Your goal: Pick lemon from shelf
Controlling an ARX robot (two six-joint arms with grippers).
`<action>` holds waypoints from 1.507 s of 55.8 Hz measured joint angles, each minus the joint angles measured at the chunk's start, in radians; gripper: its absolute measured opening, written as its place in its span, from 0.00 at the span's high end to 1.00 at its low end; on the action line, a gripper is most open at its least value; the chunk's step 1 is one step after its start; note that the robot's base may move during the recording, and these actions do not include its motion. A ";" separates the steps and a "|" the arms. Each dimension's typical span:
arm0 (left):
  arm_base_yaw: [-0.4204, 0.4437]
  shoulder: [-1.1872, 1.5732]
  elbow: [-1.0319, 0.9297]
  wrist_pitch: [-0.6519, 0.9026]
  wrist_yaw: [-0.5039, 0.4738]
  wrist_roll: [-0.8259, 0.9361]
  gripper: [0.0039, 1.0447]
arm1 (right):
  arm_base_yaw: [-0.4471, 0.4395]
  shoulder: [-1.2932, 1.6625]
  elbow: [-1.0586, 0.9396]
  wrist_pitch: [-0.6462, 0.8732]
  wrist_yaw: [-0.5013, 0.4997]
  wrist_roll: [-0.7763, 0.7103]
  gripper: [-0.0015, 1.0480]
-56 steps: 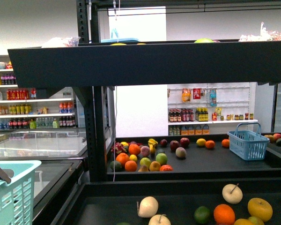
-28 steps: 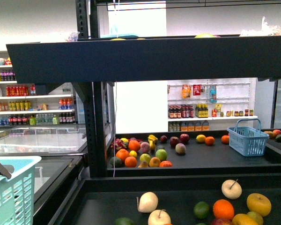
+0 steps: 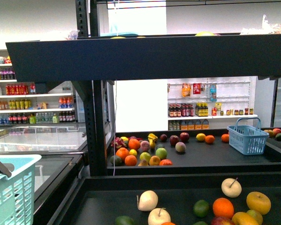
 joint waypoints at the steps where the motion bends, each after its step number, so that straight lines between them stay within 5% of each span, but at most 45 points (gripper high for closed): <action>1: 0.000 0.000 0.000 -0.002 -0.003 0.000 0.45 | 0.000 0.000 0.000 0.000 0.000 0.000 0.07; 13: -0.002 0.000 0.001 -0.020 -0.013 -0.029 0.78 | 0.000 0.000 0.000 0.000 0.000 0.000 0.07; 21: 0.000 -0.013 0.001 -0.036 0.013 -0.044 0.86 | 0.000 0.000 0.000 0.000 0.000 0.000 0.07; 38: -0.013 -0.129 -0.041 -0.106 0.126 0.082 0.88 | 0.000 0.000 0.000 0.000 0.000 0.000 0.07; 56: -0.142 -0.294 -0.147 -0.108 0.270 0.189 0.93 | 0.000 0.000 0.000 0.000 0.000 0.000 0.07; 84: -0.498 -0.130 -0.146 0.006 0.306 0.248 0.93 | 0.000 0.000 0.000 0.000 0.000 0.000 0.07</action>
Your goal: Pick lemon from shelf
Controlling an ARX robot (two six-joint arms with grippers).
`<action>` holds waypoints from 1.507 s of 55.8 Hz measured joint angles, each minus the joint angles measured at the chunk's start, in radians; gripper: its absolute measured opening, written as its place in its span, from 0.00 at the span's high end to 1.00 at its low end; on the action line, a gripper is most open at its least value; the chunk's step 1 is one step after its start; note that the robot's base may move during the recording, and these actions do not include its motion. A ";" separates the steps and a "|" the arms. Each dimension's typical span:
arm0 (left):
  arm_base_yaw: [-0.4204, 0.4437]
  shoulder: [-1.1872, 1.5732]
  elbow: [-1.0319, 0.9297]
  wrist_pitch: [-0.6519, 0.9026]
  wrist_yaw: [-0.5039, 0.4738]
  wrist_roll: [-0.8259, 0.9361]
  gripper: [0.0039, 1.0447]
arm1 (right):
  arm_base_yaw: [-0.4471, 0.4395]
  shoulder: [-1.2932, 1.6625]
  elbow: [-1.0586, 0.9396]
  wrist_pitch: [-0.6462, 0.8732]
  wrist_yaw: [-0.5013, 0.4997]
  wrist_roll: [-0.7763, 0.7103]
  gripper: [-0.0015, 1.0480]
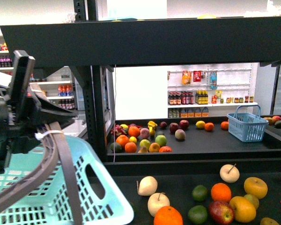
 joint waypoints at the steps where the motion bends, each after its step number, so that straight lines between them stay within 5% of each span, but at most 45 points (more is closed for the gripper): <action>1: -0.005 0.005 0.004 0.003 0.000 0.000 0.93 | 0.000 0.000 0.000 0.000 0.000 0.000 0.07; 30: -0.228 0.267 0.314 0.045 -0.061 -0.003 0.93 | 0.000 0.000 0.000 0.000 0.000 0.000 0.07; 45: -0.266 0.298 0.322 0.040 -0.064 -0.008 0.93 | 0.000 0.000 0.000 0.000 0.000 0.000 0.07; 49: -0.266 0.299 0.322 0.039 -0.071 -0.006 0.93 | 0.047 0.069 0.040 -0.115 0.171 0.061 0.07; 53: -0.265 0.299 0.323 0.039 -0.077 -0.003 0.93 | 0.031 0.232 0.086 -0.180 0.240 0.129 0.07; 62: -0.265 0.299 0.323 0.039 -0.080 0.007 0.93 | -0.130 0.644 0.165 -0.026 0.031 0.165 0.07; 68: -0.265 0.299 0.323 0.039 -0.076 0.008 0.93 | -0.243 1.113 0.333 0.226 -0.125 0.121 0.07; 84: -0.266 0.299 0.323 0.039 -0.078 0.008 0.93 | -0.129 1.854 0.668 0.497 -0.222 -0.064 0.07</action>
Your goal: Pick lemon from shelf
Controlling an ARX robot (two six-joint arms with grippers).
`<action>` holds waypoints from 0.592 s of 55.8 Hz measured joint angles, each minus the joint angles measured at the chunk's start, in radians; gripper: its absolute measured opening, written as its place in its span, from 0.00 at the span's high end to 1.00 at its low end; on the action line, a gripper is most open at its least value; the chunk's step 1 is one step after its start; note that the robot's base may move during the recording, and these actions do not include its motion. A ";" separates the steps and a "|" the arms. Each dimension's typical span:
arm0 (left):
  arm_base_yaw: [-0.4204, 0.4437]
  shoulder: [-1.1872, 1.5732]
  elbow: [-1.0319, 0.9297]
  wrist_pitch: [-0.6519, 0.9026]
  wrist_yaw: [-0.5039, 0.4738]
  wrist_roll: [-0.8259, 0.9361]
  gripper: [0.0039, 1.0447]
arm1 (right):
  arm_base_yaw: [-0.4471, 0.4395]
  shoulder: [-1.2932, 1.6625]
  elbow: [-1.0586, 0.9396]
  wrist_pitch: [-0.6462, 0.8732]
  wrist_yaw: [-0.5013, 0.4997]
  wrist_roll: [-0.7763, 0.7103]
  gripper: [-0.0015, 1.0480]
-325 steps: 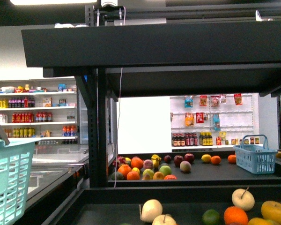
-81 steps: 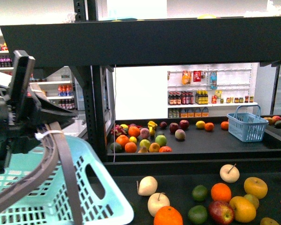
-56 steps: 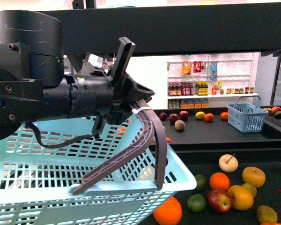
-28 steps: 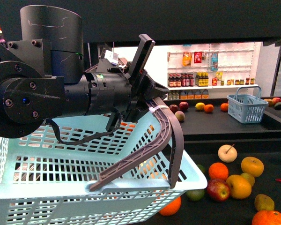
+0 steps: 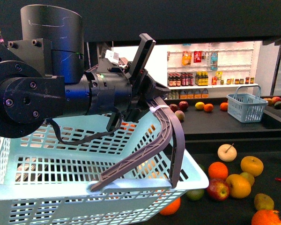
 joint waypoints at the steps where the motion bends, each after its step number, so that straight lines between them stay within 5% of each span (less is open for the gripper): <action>1: 0.000 0.000 0.000 0.000 0.002 0.001 0.93 | 0.010 0.037 0.019 0.017 -0.003 -0.018 0.07; 19: -0.001 0.000 0.000 0.000 0.000 0.000 0.93 | 0.167 0.376 0.227 0.054 -0.083 -0.253 0.07; 33: -0.001 0.000 0.000 0.000 0.002 0.000 0.93 | 0.272 0.607 0.389 0.135 -0.037 -0.377 0.07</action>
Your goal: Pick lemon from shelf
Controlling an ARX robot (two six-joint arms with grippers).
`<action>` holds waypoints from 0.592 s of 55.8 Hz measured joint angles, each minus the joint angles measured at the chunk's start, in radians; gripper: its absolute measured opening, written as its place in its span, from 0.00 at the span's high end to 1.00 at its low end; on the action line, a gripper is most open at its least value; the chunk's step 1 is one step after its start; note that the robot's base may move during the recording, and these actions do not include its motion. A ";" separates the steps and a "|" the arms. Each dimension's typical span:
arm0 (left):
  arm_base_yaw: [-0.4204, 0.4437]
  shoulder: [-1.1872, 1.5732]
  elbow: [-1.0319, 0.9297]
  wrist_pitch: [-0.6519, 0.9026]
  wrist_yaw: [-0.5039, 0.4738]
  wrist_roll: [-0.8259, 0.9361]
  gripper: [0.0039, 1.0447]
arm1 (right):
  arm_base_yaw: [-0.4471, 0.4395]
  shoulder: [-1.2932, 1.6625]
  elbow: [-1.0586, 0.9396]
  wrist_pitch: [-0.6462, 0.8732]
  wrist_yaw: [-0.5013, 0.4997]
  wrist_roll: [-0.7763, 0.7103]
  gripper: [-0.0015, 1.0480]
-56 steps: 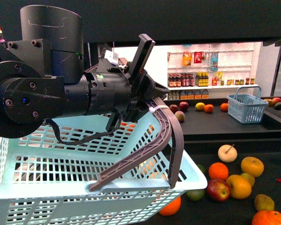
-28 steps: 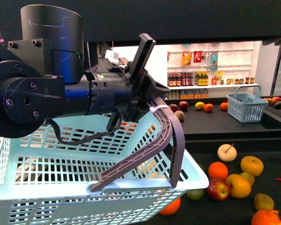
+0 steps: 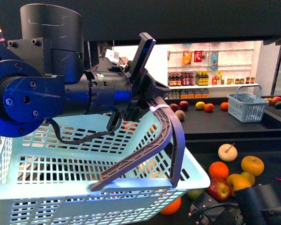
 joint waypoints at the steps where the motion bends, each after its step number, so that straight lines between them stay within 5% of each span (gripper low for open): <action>1: 0.000 0.000 0.000 0.000 -0.002 0.000 0.93 | 0.002 0.011 0.005 0.002 -0.001 -0.004 0.07; 33: 0.000 0.000 0.000 0.000 -0.003 0.001 0.93 | 0.040 0.179 0.118 0.055 -0.025 -0.054 0.07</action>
